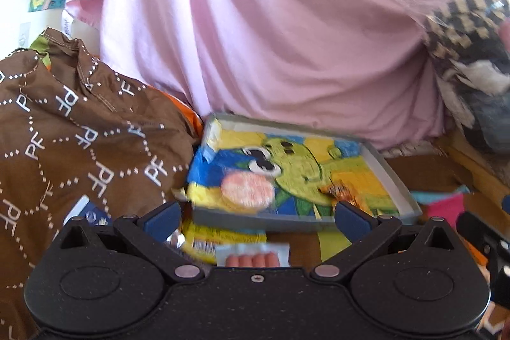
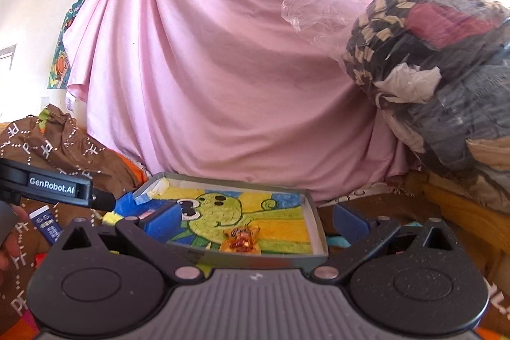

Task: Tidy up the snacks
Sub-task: 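Move both grippers back from the tray toward the remaining snacks, then grasp the white TOAST bag with the right gripper while the left gripper approaches the mandarin orange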

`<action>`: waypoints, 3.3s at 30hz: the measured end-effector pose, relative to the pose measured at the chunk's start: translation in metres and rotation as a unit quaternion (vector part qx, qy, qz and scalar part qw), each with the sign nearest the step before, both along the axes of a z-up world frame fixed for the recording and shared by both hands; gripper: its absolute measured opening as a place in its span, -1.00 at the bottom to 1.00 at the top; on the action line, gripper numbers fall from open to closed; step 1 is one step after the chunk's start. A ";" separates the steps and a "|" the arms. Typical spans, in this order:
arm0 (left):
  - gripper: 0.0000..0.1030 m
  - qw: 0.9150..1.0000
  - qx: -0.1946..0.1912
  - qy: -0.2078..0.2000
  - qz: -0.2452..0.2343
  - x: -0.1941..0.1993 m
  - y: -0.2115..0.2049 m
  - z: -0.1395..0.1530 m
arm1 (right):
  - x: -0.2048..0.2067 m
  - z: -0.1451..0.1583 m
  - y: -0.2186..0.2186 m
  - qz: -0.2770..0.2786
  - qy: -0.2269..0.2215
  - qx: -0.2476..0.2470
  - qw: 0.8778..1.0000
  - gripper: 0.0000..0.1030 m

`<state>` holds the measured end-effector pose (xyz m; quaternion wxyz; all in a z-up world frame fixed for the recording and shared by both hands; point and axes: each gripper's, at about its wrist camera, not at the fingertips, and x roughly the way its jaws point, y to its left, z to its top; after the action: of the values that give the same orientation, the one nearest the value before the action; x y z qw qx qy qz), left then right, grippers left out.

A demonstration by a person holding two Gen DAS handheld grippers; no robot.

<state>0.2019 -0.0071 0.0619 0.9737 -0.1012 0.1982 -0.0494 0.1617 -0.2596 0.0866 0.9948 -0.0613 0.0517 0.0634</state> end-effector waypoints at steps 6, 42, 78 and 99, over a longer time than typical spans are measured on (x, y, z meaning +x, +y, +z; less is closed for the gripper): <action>0.98 0.999 0.004 0.005 -0.038 -0.032 0.006 -0.029 | -0.029 -0.023 0.001 -0.014 0.010 0.021 1.000 1.00; 0.98 0.975 0.128 0.062 -0.172 -0.047 -0.018 -0.094 | -0.047 -0.100 0.022 -0.035 0.212 -0.040 0.976 1.00; 0.47 0.936 0.169 0.087 -0.295 -0.020 -0.045 -0.124 | 0.051 -0.114 0.007 0.055 0.333 -0.076 0.938 0.78; -0.22 0.937 0.168 0.111 -0.284 -0.009 -0.050 -0.131 | 0.033 -0.127 0.028 0.022 0.314 -0.097 0.944 0.48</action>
<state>0.1932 -0.0569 -0.0695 0.8936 0.1190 0.3313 -0.2785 0.1950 -0.2315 -0.0407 0.9157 -0.1354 0.3659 0.0963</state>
